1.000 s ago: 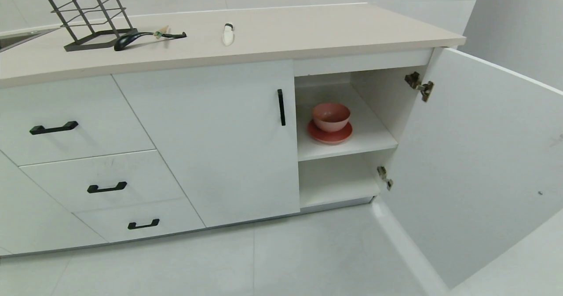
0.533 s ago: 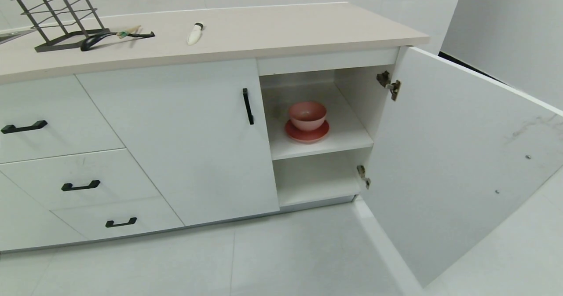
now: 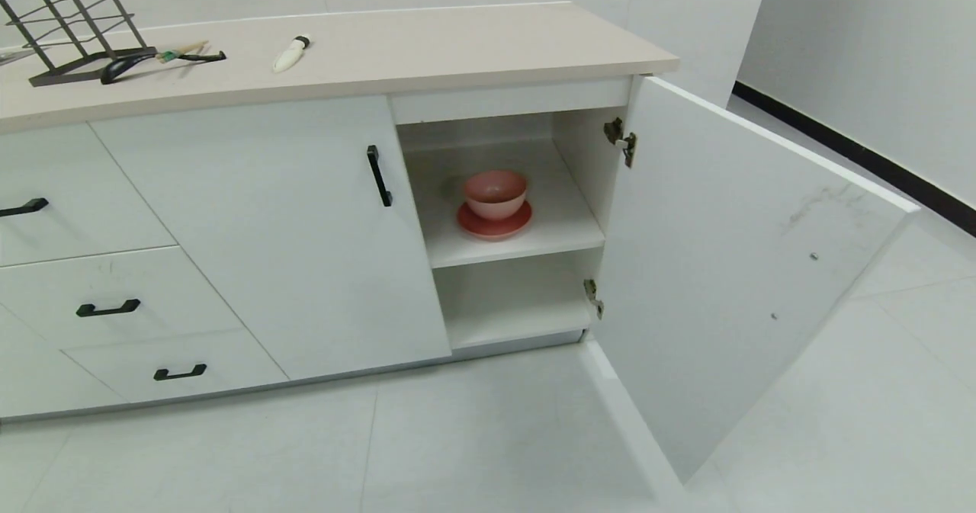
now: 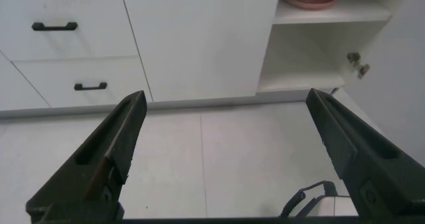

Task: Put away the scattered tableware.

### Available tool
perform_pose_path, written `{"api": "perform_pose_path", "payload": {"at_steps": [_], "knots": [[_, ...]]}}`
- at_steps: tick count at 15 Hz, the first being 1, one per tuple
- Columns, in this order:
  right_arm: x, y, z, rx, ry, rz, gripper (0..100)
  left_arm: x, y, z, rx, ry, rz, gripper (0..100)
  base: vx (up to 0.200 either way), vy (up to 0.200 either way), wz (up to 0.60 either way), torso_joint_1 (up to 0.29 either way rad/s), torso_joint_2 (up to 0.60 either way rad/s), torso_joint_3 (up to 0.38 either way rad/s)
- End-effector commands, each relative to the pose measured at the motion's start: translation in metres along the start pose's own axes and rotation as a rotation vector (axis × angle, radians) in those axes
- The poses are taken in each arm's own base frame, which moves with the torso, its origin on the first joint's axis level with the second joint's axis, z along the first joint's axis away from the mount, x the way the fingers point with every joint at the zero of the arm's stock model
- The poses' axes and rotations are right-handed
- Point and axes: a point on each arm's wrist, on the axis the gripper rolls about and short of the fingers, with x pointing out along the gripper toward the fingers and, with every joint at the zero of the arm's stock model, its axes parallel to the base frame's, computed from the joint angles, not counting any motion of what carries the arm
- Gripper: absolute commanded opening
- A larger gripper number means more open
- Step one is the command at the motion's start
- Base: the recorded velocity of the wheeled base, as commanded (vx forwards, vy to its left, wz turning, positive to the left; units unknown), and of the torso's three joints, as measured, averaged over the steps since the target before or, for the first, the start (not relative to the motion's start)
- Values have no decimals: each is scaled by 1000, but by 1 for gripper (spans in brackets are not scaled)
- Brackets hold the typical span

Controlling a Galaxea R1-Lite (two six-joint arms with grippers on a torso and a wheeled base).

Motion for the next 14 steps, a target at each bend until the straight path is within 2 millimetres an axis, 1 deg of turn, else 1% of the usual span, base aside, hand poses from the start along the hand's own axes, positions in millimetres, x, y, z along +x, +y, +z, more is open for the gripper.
{"api": "perform_pose_path", "payload": {"at_steps": [1,7,9,10,11,13,14], "knots": [[0,0,0,1,2,2,0,0,0,0,0,-1,2,100,0,0,0,0,0,0],[0,0,0,9,0,3,0,0,0,0,0,-1,2,100,0,0,0,0,0,0],[0,0,0,14,0,6,0,0,0,0,0,-1,2,100,0,-200,0,2,3,0],[0,0,0,20,-1,1,0,0,0,0,0,-1,2,100,0,0,0,0,0,0],[0,-1,4,34,-39,-2,0,0,0,0,0,-1,2,100,0,0,0,0,0,0],[-2,-2,21,12,-192,-1,0,0,0,0,-2,-1,2,100,0,0,0,0,0,0],[0,-2,28,3,-190,32,0,0,0,0,-2,-1,3,100,0,0,0,0,0,0]]}}
